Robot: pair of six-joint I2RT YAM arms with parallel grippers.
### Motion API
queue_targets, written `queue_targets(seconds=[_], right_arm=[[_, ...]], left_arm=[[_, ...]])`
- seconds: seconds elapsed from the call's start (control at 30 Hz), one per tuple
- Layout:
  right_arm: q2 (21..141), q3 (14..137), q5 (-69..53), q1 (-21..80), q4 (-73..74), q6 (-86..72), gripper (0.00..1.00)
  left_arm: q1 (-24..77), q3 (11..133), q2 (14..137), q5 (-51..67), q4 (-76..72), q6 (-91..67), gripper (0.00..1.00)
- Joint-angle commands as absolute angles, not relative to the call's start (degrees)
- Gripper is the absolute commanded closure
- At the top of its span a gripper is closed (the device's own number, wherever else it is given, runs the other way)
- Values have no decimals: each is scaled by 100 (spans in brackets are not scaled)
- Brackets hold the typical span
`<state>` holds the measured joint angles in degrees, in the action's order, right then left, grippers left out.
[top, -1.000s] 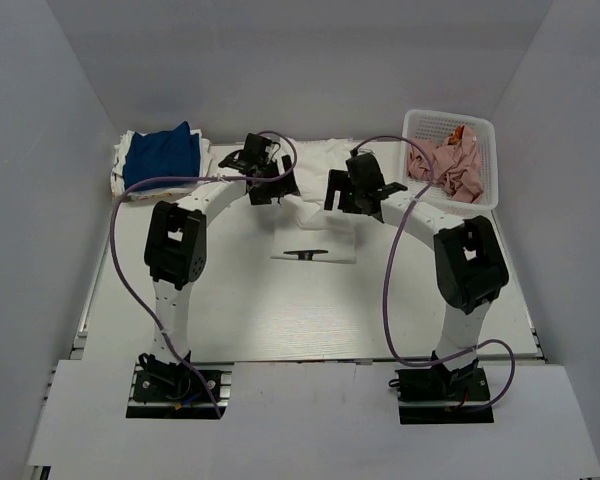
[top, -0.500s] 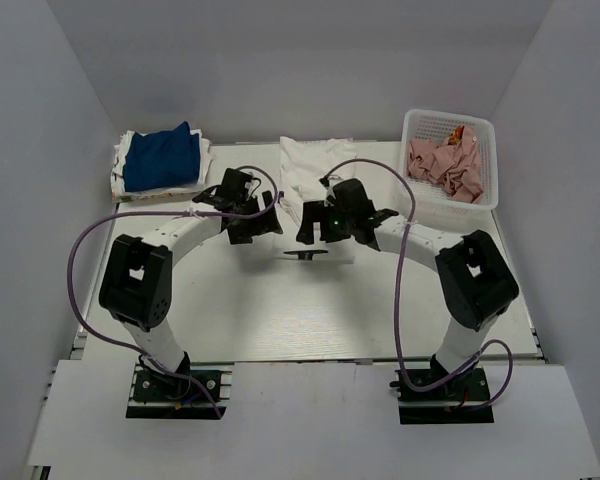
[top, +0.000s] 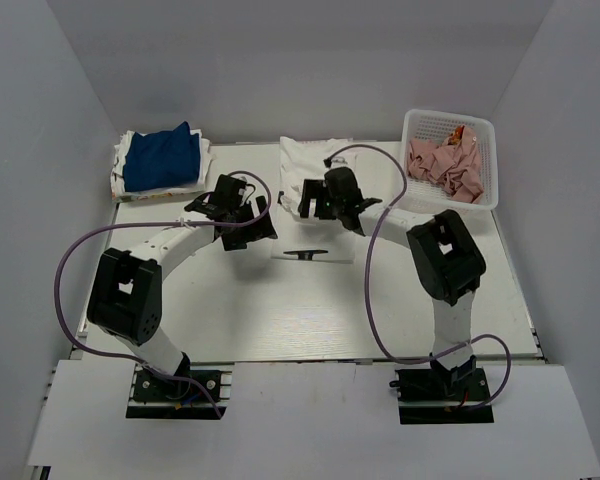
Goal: Fold and stack the t-shirts
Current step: Fold the folded rectangular tshirt in 1/3 of the way
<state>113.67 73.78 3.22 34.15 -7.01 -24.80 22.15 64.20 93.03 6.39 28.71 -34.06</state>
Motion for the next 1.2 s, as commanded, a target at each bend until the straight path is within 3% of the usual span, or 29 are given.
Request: queue_targets(seconds=[0.0, 0.13, 0.23, 0.57, 0.73, 1.17], right_arm=[[11784, 8206, 1415, 3095, -1398, -2637, 10], [12146, 9208, 1082, 2787, -985, -2698, 10], [11789, 9255, 888, 2812, -773, -2646, 10], [10213, 6655, -615, 3383, -967, -2223, 10], [10564, 6697, -799, 3542, -1090, -2399, 10], [11821, 7576, -440, 3489, -1520, -3392, 10]], left_arm=[[2215, 6381, 9079, 606, 2909, -3384, 0], [2215, 6381, 9132, 606, 2909, -3384, 0], [2215, 6451, 9237, 606, 2909, -3384, 0], [2329, 6038, 9035, 1036, 2191, -3497, 0], [2382, 5924, 9298, 2475, 802, -3604, 0], [2487, 5941, 10660, 3085, -712, -3902, 0]])
